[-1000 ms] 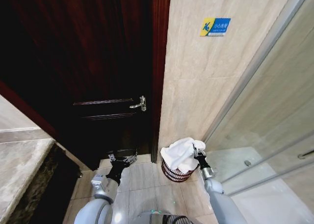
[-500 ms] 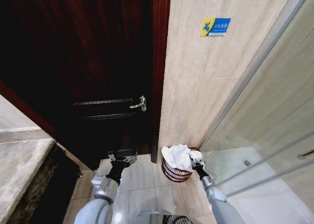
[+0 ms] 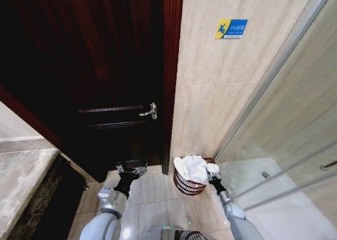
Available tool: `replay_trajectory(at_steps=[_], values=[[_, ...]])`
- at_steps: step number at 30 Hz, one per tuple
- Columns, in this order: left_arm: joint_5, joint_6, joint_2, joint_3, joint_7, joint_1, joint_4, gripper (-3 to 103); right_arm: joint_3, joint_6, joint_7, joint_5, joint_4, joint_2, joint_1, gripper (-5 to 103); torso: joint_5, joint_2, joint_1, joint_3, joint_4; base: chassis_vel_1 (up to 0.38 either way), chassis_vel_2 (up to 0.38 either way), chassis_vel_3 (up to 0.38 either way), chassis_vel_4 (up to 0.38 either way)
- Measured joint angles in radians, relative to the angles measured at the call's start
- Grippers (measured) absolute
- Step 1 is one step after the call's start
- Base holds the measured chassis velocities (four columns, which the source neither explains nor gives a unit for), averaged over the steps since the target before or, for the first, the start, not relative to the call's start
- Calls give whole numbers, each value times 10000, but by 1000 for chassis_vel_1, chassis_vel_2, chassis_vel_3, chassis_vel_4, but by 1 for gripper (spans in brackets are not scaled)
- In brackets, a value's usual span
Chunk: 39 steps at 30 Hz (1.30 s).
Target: Discard the used towel into the hamper.
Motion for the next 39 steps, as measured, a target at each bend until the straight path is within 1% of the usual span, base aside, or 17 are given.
replay_trajectory(at_steps=[2, 6, 11, 13, 15, 17, 18, 21, 24, 25, 26, 29, 32, 34, 37, 38, 39], values=[[0, 0, 0, -1, 0, 0, 0, 100, 69, 94, -123, -36, 21, -25, -83, 8, -1, 1, -1, 0, -1, 0, 0, 0, 0], [0, 0, 0, -1, 0, 1, 0, 100, 115, 337, 99, 6, -34, 28, -134, 8, 2, 2, -4, -1, 0, -45, 35, 44, -43], [0, 0, 0, 0, 0, 0, 0, 100, 172, 619, 105, -85, -83, 93, -238, 8, 0, 0, 2, 1, -1, -129, 123, 121, -125], [0, 0, -1, 0, 0, -1, 0, 100, 215, 697, -27, -277, -155, 159, -325, 8, -2, -3, 14, 3, 4, -134, 115, 109, -87], [0, 0, -2, 0, 0, -1, 0, 100, 219, 697, -122, -395, -170, 184, -393, 8, 3, -4, 15, 3, 4, -78, 101, 79, -6], [0, 0, 0, 0, 0, -1, 1, 100, 269, 697, -487, -819, -255, 287, -603, 8, -4, -3, 9, 3, -2, -68, 66, 0, -9], [0, 0, 0, 0, 0, -1, 1, 100, 269, 697, -487, -819, -255, 287, -603, 8, -4, -3, 9, 3, -2, -57, 66, -31, -13], [0, 0, 2, 0, 0, -1, 0, 100, 361, 660, -739, -1250, -416, 427, -675, 8, 2, -2, -1, 1, -3, 25, -15, -43, 6], [0, 0, 2, -1, 0, 0, 0, 100, 548, 498, -1124, -1862, -677, 463, -578, 8, 0, 1, -6, -1, 0, 30, -14, -35, 11], [0, 0, 2, -1, 0, 0, 0, 100, 548, 498, -1124, -1862, -677, 463, -578, 8, 0, 1, -6, -1, 0, 0, 0, 0, 0], [0, 0, 2, 0, 1, 0, 0, 100, 588, 388, -1191, -2082, -679, 435, -554, 8, 0, 1, -6, -1, 2, 0, 0, 0, 0], [0, 0, 1, 0, 0, 0, 0, 100, 637, 230, -1205, -2471, -675, 378, -516, 8, -3, 1, -5, -1, 0, 0, 0, 0, 0], [0, 0, -2, 0, 0, 0, 0, 100, 601, -276, -1028, -2740, -800, 335, -333, 8, 0, 0, 2, 1, -1, 0, 0, 0, 0], [0, 0, -2, 0, 0, -1, 0, 100, 596, -421, -993, -2849, -887, 331, -240, 8, 1, 0, 2, 1, 0, 0, 0, 0, 0], [0, 0, 0, 0, 1, 0, 0, 100, 593, -811, -1017, -3557, -1352, 198, 252, 8, 0, 0, 1, 1, 0, 0, 0, 0, 0], [0, 0, 0, 0, 1, 0, 0, 100, 593, -811, -1017, -3557, -1352, 198, 252, 8, 0, 0, 1, 1, 0, 0, 0, 0, 0], [0, 0, 1, 0, 1, 0, 0, 100, 586, -868, -1036, -3845, -1592, 144, 473, 8, -2, 0, 1, 1, -1, 0, 0, 0, 0]])
